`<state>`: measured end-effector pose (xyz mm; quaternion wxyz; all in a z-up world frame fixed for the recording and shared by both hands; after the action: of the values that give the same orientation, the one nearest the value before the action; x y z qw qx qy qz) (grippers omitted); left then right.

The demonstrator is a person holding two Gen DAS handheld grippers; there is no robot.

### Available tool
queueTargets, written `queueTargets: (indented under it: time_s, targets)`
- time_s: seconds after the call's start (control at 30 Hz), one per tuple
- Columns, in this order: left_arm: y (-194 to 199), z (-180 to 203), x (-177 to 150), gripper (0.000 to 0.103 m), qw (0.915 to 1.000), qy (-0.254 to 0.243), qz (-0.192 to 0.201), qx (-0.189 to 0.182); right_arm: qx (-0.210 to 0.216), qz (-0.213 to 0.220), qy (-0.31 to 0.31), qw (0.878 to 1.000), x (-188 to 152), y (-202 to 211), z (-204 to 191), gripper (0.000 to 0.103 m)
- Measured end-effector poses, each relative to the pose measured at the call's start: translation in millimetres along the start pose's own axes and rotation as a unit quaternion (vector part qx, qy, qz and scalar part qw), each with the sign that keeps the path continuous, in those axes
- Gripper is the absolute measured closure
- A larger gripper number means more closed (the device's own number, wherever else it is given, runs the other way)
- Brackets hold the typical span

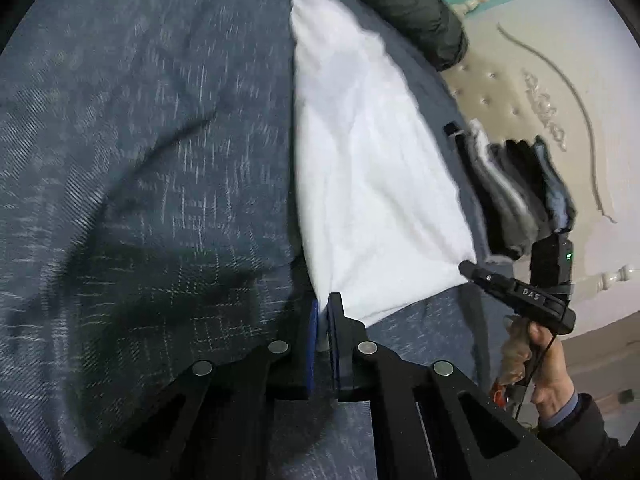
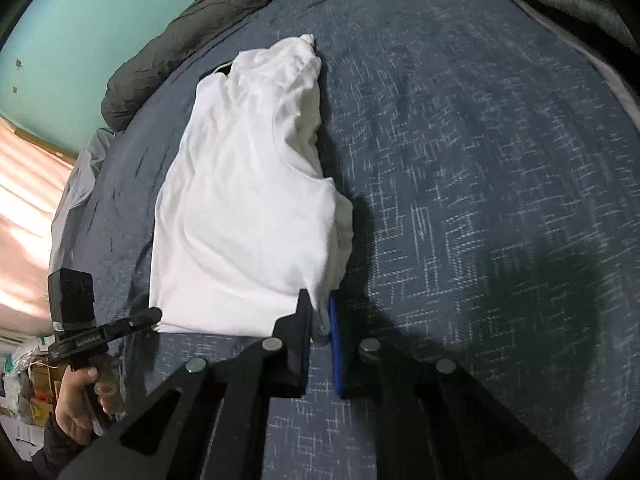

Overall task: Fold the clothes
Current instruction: 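Move the open right tool back to the black collar end of the shirt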

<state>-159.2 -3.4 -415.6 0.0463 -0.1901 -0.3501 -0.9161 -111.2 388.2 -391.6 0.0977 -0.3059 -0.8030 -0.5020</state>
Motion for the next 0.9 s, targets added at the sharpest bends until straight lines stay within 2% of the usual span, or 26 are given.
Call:
queueTargets:
  time_s: [0.17, 0.4, 0.57, 0.7, 0.8, 0.9]
  targets:
    - [15.1, 2.7, -0.3, 0.098, 0.9998, 0.004, 0.01, -0.016, 0.024, 0.005, -0.024, 0.999, 0.8, 11.7, -0.3, 0.096]
    - [-4.6, -10.6, -11.4, 0.098, 0.9998, 0.0, -0.015, 0.013, -0.017, -0.013, 0.014, 1.0, -7.1, -14.0, 6.8, 0.096]
    - [-1.4, -6.8, -8.4, 0.097, 0.9995, -0.007, -0.014, 0.026, -0.029, -0.027, 0.049, 0.998, -3.8, -15.3, 0.2, 0.094]
    - [7.6, -2.9, -2.8, 0.097, 0.9992, -0.01, -0.006, 0.039, -0.043, -0.016, 0.072, 0.996, 17.2, 0.8, -3.1, 0.093]
    - [18.1, -0.5, 10.0, 0.096, 0.9982, -0.025, 0.016, 0.051, -0.037, 0.009, 0.097, 0.995, 49.1, 10.2, -7.6, 0.093]
    - [14.7, 6.2, 23.4, 0.096, 0.9972, -0.035, 0.034, 0.057, -0.038, 0.034, 0.126, 0.991, 91.1, 2.9, -19.0, 0.092]
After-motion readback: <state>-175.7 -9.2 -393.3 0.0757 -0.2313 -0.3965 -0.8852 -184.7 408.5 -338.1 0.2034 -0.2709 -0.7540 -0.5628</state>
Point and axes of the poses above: each gripper's, at about its wrist camera, not at the fingertips, and y roughly against the way its jaws point, z to its right, x to its top, the point moved 5 cm from there along -y, roughly the way its jaws point, and after that the axes turned 10 degrees about z, right-handed, at the moved point
